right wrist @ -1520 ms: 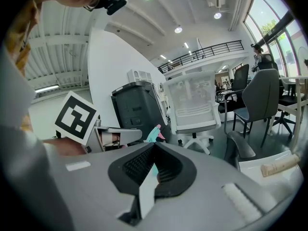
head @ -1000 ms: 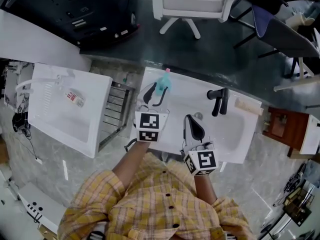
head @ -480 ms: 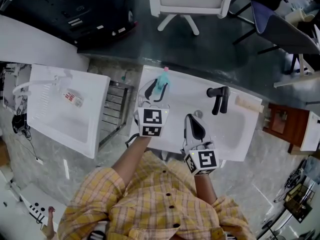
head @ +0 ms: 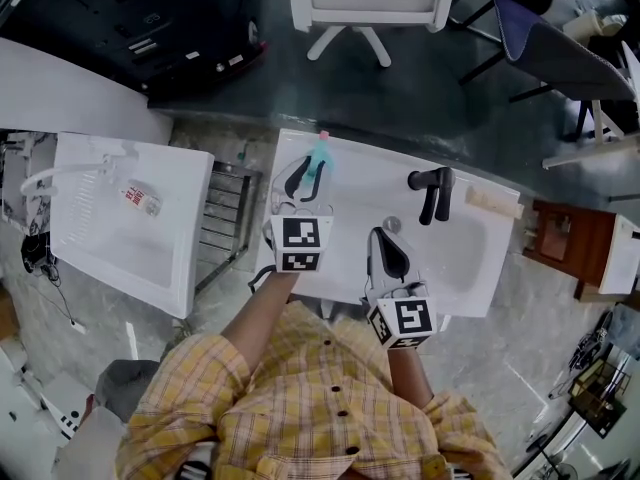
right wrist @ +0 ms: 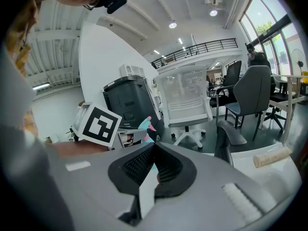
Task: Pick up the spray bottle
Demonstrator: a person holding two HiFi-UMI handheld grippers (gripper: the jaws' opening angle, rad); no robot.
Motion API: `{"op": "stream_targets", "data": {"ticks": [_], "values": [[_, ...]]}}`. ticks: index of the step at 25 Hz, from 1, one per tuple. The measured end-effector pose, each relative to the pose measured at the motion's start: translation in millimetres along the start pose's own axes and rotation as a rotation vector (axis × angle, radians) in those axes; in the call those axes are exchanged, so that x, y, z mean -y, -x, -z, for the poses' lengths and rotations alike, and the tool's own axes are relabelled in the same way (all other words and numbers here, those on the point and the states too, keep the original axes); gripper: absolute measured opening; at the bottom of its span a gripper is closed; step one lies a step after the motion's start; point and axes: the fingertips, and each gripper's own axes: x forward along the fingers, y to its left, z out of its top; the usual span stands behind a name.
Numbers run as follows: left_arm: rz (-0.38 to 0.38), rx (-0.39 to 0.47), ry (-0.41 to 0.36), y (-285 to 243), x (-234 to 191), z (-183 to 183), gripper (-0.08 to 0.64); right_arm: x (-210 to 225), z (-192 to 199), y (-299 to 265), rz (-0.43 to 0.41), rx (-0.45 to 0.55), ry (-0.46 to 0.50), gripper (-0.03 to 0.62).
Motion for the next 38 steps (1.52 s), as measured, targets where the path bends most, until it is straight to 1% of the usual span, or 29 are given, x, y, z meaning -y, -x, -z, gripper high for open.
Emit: {"op": "stream_targets", "data": {"ticks": [5,15,29,34,38], "values": [[-0.011,0.005,0.006,7,1,0,0.095,1,-2,7,0.000,0.010,-0.002,0.002],[-0.021,0.048,0.008,31,12,-20,0.095,0,-14,27,-0.033,0.047,-0.004,0.002],[-0.010,0.129,0.011,92,56,-54,0.095,11,-38,74,-0.036,0.108,0.041,0.001],[-0.012,0.152,0.022,114,71,-62,0.095,15,-46,92,-0.046,0.135,0.046,0.002],[-0.017,0.169,0.014,131,83,-66,0.095,16,-49,105,-0.056,0.148,0.046,0.002]]}}
